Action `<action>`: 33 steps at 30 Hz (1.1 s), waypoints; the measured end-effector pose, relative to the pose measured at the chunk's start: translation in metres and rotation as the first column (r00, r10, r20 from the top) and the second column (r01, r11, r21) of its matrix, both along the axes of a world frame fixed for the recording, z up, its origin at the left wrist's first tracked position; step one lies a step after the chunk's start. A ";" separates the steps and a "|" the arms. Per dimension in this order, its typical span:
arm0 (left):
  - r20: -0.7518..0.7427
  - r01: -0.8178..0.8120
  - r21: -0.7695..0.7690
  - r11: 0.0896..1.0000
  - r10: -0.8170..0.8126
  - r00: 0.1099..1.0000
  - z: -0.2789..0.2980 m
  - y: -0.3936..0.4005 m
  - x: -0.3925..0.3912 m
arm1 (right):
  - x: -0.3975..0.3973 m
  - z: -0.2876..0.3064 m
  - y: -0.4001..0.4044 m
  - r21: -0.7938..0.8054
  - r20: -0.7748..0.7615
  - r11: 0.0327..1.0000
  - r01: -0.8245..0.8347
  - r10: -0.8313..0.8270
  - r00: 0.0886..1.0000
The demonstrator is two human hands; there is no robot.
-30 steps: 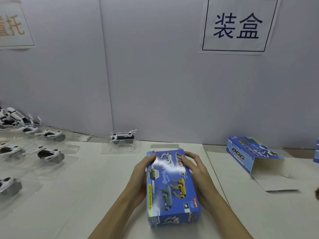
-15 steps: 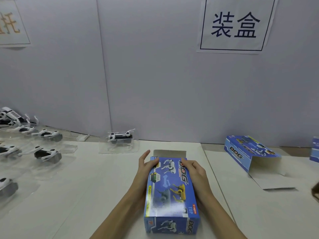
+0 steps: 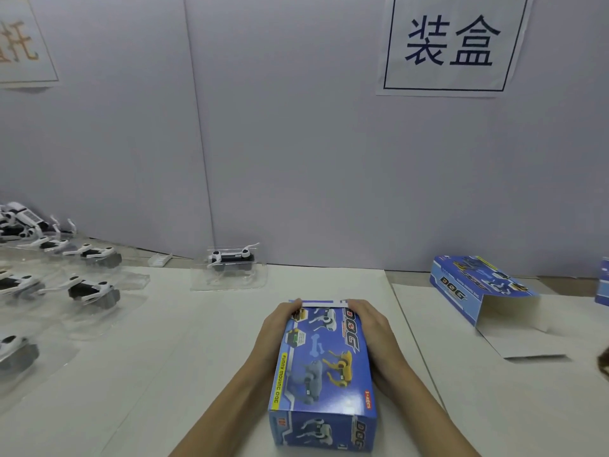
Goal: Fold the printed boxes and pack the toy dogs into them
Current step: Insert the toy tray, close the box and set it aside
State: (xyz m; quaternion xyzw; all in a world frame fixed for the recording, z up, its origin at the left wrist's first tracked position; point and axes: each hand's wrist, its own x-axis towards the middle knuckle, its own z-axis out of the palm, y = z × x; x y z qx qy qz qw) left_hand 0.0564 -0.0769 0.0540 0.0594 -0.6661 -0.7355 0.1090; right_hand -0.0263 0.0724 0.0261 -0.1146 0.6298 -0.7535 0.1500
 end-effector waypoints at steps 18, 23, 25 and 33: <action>0.019 -0.014 -0.389 0.921 0.024 1.000 -0.027 -0.051 -0.006 | -0.019 -0.013 0.010 0.270 -0.343 0.816 0.510 -0.414 0.843; -0.208 -0.464 -0.583 0.666 0.430 0.878 -0.049 -0.052 -0.025 | -0.011 -0.016 0.002 0.327 -0.548 0.854 0.406 -0.178 0.817; -0.310 -0.606 -0.605 0.517 0.547 0.777 -0.052 -0.059 -0.028 | -0.008 -0.021 -0.001 0.406 -0.573 0.819 0.406 -0.118 0.811; -0.149 -0.091 -0.989 -0.119 0.843 0.517 -0.017 -0.203 -0.010 | -0.016 -0.027 -0.005 0.493 -0.688 0.643 0.586 -0.124 0.715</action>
